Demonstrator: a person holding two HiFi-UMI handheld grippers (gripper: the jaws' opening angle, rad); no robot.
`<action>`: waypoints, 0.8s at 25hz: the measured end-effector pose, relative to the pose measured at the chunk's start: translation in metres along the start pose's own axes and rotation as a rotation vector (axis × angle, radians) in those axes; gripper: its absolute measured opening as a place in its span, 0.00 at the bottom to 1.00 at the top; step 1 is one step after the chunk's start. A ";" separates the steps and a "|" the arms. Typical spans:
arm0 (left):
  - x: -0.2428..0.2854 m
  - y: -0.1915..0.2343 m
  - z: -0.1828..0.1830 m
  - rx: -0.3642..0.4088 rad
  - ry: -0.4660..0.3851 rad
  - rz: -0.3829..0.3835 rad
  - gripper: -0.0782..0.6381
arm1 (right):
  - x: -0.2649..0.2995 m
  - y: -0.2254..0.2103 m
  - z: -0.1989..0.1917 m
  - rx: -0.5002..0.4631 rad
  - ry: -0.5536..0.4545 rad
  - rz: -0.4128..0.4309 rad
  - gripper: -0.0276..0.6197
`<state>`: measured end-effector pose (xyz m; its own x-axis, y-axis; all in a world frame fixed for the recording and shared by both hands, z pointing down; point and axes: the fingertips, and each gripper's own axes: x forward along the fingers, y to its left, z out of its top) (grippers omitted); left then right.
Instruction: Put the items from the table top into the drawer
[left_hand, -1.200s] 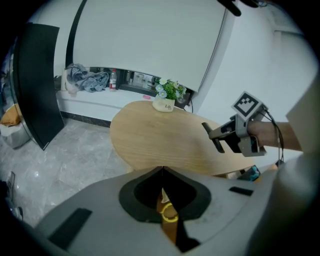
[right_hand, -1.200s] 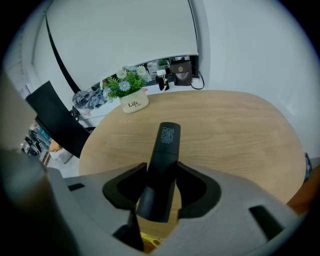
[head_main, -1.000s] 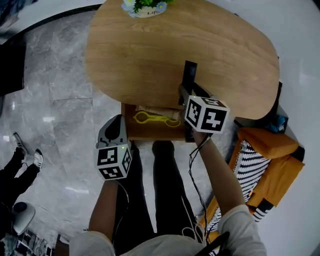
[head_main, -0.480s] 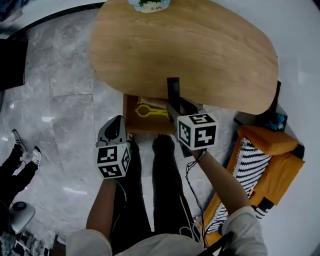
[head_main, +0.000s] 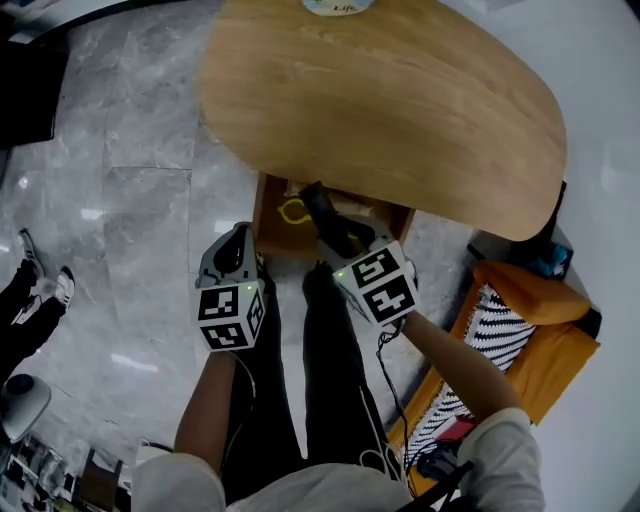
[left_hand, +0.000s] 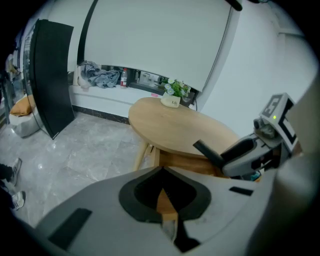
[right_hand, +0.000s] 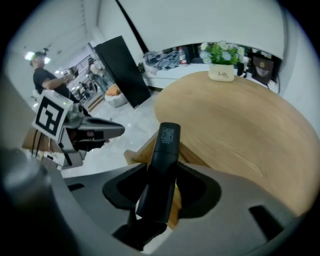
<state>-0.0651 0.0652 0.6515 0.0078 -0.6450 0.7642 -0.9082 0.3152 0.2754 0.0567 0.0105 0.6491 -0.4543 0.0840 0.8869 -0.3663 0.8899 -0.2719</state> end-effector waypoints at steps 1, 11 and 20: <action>0.000 0.001 -0.002 -0.007 0.000 0.005 0.12 | 0.004 0.006 -0.005 -0.051 0.024 0.016 0.31; 0.001 0.005 -0.011 -0.055 0.002 0.034 0.12 | 0.027 0.013 -0.032 -0.291 0.155 0.081 0.31; 0.013 -0.002 -0.009 -0.054 0.003 0.022 0.12 | 0.047 -0.012 -0.033 -0.329 0.156 0.009 0.33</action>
<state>-0.0595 0.0624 0.6658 -0.0108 -0.6354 0.7721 -0.8844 0.3664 0.2891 0.0668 0.0190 0.7060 -0.3174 0.1372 0.9383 -0.0708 0.9833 -0.1677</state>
